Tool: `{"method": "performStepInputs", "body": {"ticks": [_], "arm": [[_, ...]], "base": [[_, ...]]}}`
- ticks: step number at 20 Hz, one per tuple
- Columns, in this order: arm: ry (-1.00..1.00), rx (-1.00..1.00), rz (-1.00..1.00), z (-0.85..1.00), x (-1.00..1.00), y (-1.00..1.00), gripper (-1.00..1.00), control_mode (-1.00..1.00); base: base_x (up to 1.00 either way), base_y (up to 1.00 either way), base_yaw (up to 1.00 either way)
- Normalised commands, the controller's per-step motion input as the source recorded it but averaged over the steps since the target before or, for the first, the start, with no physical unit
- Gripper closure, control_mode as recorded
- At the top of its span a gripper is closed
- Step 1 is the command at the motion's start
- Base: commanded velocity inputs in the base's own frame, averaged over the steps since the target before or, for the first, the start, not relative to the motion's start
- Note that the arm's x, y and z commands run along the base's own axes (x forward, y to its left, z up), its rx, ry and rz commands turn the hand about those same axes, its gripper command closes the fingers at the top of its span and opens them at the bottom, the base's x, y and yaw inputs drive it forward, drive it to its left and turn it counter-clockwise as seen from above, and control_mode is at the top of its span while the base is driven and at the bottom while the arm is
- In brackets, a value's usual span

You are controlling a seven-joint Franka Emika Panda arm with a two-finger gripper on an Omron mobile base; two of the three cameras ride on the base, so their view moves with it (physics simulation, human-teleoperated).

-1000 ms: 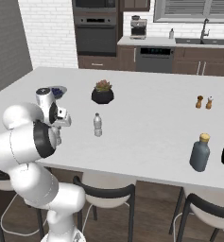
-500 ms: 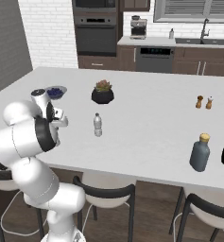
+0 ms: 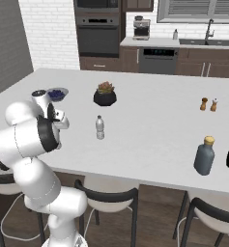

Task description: Move the plastic bottles in the middle to the plastics group, and the glass bottles in the middle to the glass group.

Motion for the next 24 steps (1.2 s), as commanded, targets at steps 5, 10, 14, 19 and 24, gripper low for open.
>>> {"method": "performStepInputs", "body": {"ticks": [5,10,14,19,24], "arm": [[0.00,0.00,0.00,-0.30,-0.14,-0.02,-1.00,-1.00],[-0.07,0.00,0.00,-0.18,-0.19,-0.12,-1.00,-1.00],[-0.09,0.00,0.00,-0.01,-0.15,-0.12,-1.00,-1.00],[-0.04,0.00,0.00,0.12,-0.02,-0.04,-1.00,-1.00],[-0.01,0.02,0.00,0.58,-0.01,-0.10,-1.00,-1.00]], "base": [[0.00,0.00,0.00],[0.00,0.00,0.00],[0.00,0.00,0.00],[0.00,0.00,0.00],[0.00,0.00,0.00]]}}
